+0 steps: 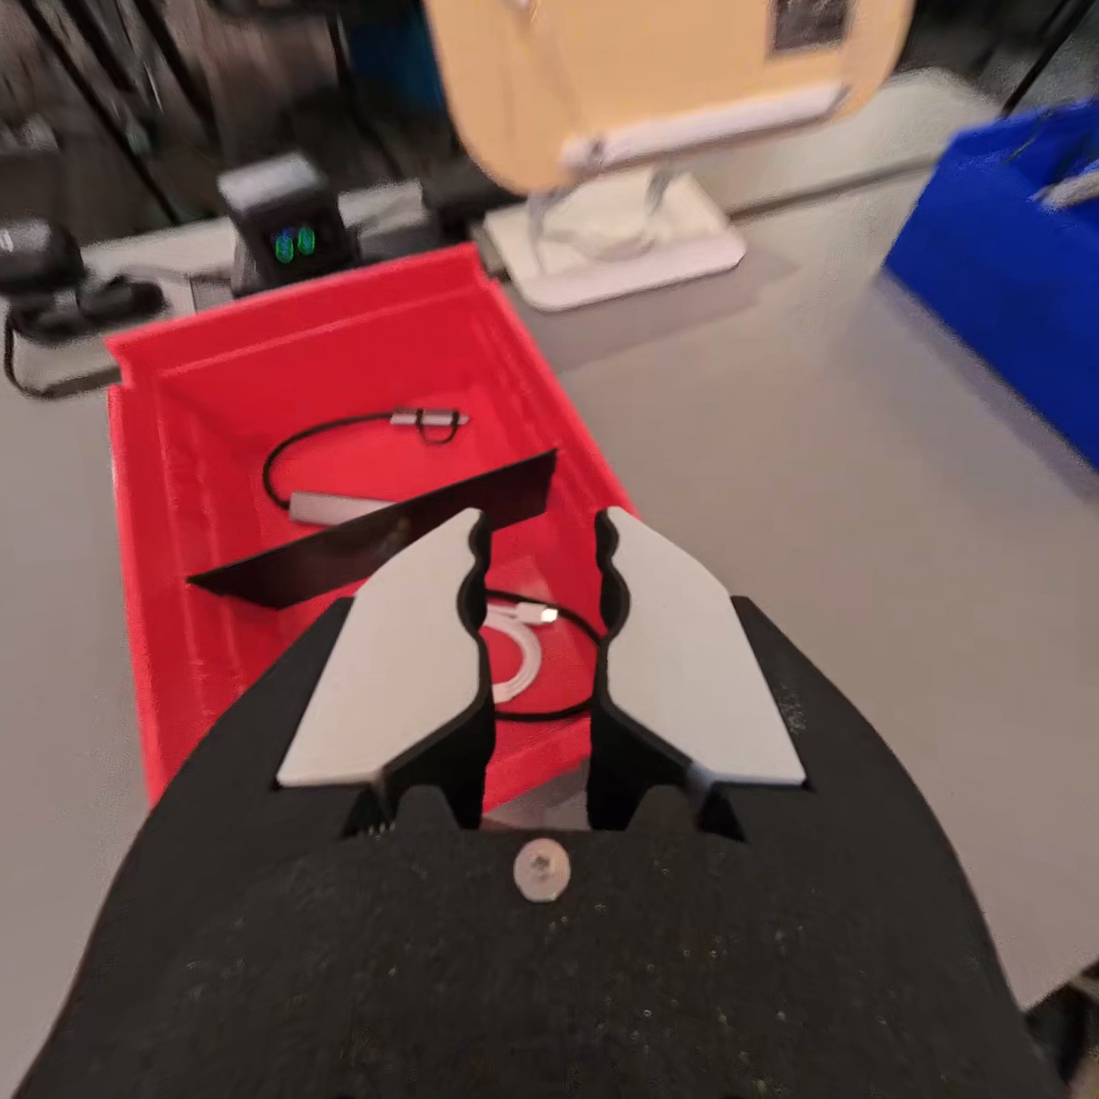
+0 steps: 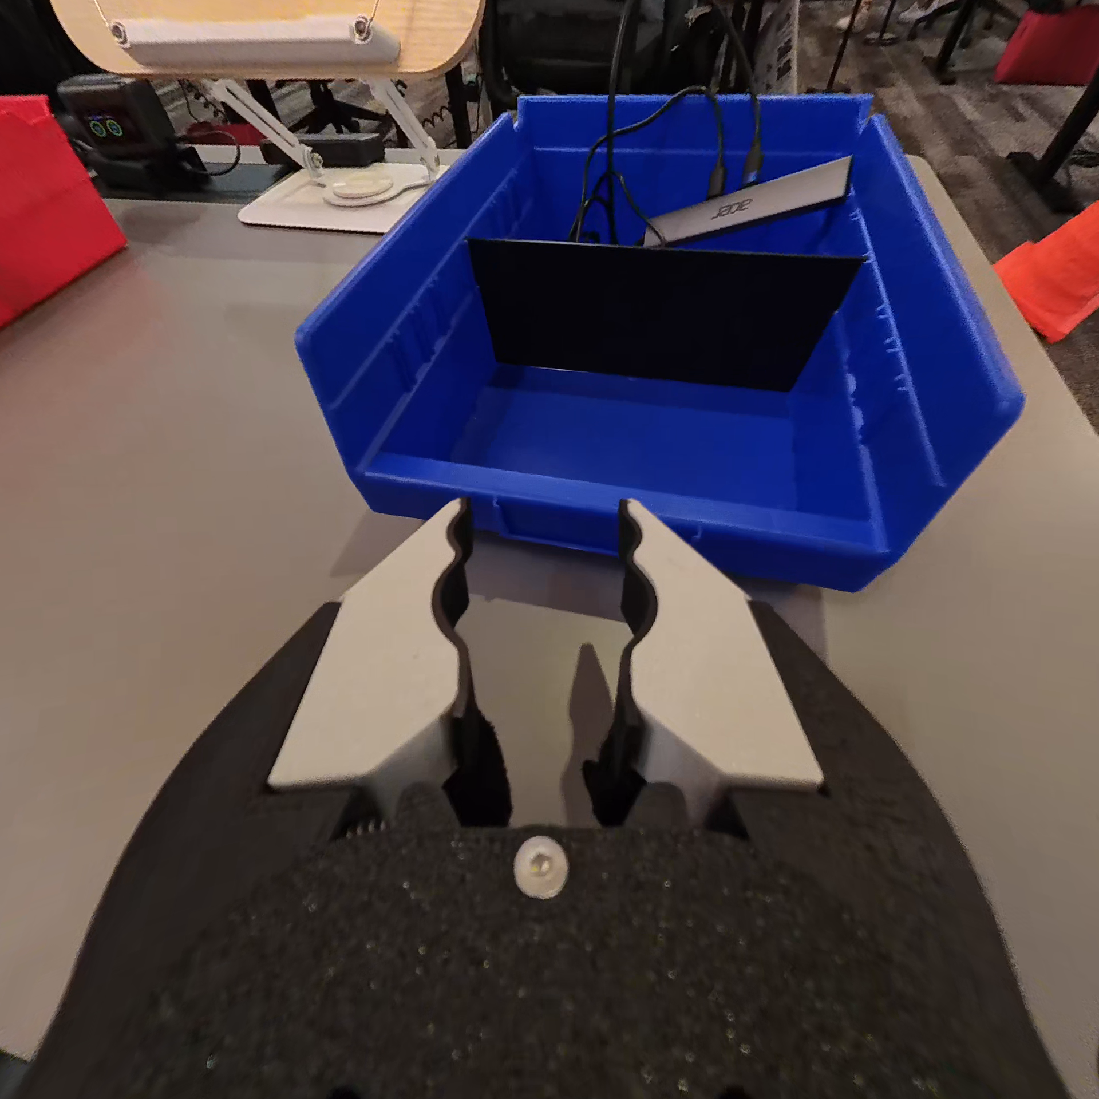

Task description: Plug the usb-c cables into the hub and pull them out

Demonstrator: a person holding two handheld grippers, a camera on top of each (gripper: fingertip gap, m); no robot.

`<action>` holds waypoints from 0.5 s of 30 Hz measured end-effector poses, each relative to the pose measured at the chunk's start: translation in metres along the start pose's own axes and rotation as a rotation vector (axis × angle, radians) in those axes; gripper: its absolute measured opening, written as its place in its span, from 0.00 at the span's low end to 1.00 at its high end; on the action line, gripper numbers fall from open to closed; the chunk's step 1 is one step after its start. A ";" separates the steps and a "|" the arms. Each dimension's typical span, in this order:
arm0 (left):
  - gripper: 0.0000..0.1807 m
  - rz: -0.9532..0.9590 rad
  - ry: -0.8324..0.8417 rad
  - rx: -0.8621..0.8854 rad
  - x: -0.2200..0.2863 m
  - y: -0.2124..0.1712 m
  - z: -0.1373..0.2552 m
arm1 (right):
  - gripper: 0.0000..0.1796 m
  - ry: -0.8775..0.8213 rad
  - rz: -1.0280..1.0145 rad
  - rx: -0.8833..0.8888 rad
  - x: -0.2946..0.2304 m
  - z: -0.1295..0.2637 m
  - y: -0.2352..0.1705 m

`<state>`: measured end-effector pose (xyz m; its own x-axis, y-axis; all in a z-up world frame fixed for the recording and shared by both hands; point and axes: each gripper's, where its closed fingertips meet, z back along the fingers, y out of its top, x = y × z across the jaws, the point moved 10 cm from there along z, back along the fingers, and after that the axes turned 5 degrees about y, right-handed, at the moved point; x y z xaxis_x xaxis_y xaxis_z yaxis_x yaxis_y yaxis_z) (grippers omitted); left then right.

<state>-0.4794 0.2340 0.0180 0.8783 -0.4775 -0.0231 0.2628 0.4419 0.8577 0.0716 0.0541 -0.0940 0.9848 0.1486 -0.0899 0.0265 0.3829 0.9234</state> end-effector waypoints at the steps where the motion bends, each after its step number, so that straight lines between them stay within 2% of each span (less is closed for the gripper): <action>1: 0.21 0.000 0.003 -0.091 -0.012 0.009 -0.011 | 0.27 0.008 -0.003 -0.006 0.000 -0.001 -0.001; 4: 0.26 -0.001 0.013 -0.301 -0.044 0.033 -0.049 | 0.26 0.024 -0.016 -0.018 0.000 -0.004 -0.002; 6: 0.31 0.099 0.051 -0.445 -0.065 0.044 -0.078 | 0.26 0.031 -0.026 -0.022 0.001 -0.005 -0.003; 8: 0.30 0.253 0.032 -0.575 -0.082 0.050 -0.108 | 0.26 0.034 -0.030 -0.026 0.001 -0.005 -0.003; 10: 0.30 0.398 0.035 -0.652 -0.097 0.049 -0.135 | 0.26 0.038 -0.034 -0.032 0.000 -0.005 -0.004; 15: 0.28 0.624 0.220 -0.787 -0.129 0.038 -0.176 | 0.26 0.058 -0.057 -0.035 0.001 -0.003 -0.007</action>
<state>-0.5126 0.4458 -0.0371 0.9810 0.1226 0.1501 -0.1479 0.9741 0.1712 0.0721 0.0548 -0.1019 0.9702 0.1779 -0.1645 0.0753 0.4238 0.9026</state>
